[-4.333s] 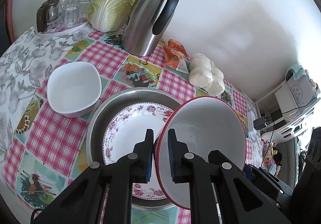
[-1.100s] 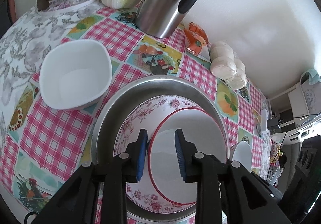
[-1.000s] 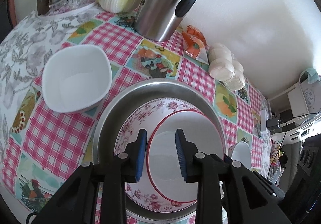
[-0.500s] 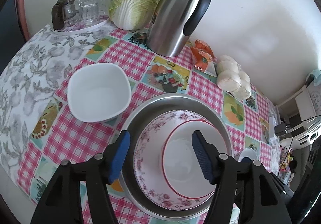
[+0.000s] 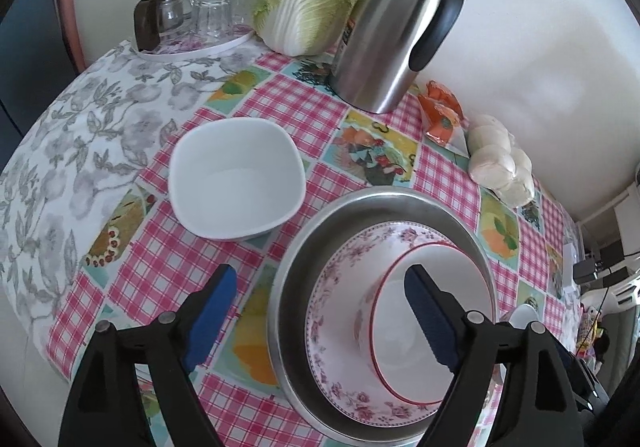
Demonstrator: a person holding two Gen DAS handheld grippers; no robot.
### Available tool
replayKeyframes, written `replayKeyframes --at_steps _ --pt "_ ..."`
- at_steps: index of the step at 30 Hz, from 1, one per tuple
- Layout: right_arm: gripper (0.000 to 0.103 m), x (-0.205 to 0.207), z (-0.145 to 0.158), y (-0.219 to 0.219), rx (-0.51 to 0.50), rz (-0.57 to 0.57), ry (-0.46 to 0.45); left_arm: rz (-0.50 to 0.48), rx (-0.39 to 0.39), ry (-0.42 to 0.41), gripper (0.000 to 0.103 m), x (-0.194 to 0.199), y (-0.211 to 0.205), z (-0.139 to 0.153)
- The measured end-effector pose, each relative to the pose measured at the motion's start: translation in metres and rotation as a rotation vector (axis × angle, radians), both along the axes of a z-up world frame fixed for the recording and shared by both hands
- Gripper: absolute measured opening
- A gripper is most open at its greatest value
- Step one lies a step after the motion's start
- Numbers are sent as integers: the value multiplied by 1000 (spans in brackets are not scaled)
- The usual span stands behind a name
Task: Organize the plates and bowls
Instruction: 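Open both tools and release the red-rimmed bowl, then move both tools toward the white square bowl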
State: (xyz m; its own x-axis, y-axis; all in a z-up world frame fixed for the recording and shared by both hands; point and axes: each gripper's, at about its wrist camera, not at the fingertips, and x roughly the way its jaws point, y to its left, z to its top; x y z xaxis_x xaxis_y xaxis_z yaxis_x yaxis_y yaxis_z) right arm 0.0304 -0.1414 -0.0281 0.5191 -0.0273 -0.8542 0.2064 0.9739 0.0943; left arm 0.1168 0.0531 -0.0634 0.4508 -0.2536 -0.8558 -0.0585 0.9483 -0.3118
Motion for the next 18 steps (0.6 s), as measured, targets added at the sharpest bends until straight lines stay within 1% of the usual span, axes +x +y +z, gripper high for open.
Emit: replayKeyframes --at_steps 6,8,10,12,13,18 --pt "94 0 0 1 -8 0 -1 26 10 -8 87 0 3 1" --pt "103 -1 0 0 -9 -3 -4 37 15 -7 87 1 5 1" --pt "103 -1 0 0 -10 -9 -9 52 16 -8 88 1 8 1" --pt "103 -2 0 0 -14 -8 -10 67 15 -9 93 1 11 1" --pt "103 -2 0 0 -16 -7 -11 74 16 -11 98 1 12 1" --pt "103 -2 1 4 -21 -1 -18 96 29 -17 98 2 18 2"
